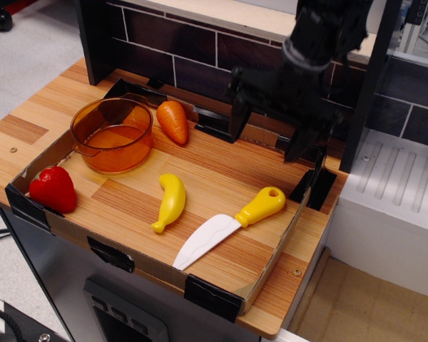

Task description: Put banana in pot

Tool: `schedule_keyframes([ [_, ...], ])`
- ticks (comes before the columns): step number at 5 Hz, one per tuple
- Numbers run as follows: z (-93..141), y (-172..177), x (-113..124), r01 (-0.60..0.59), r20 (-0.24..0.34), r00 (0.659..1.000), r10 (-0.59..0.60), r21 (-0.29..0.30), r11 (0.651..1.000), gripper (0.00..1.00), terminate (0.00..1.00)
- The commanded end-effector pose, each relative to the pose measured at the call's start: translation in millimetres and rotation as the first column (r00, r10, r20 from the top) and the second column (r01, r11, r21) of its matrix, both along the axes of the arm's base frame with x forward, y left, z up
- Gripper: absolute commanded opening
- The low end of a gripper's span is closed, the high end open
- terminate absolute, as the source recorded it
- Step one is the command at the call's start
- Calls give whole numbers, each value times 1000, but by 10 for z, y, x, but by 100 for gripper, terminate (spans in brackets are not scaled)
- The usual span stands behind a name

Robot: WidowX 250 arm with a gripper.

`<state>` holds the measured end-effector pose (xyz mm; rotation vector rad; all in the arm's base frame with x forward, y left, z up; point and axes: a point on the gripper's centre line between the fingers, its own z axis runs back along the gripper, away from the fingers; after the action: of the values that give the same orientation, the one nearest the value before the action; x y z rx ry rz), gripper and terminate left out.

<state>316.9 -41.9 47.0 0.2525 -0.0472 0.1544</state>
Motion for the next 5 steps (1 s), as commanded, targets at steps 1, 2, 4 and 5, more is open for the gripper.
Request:
schedule_keyframes([
  [1,436,235,-295,-28,190,980,52,-130,991,100,0],
  [2,471,356,-434,-51,231,969,91,-176,983,100,0],
  [4,216,505,-597,-270,168,935,314,-237,933,100,0],
  [5,75,530,-607,-351,142,909,391,-241,905,100,0],
])
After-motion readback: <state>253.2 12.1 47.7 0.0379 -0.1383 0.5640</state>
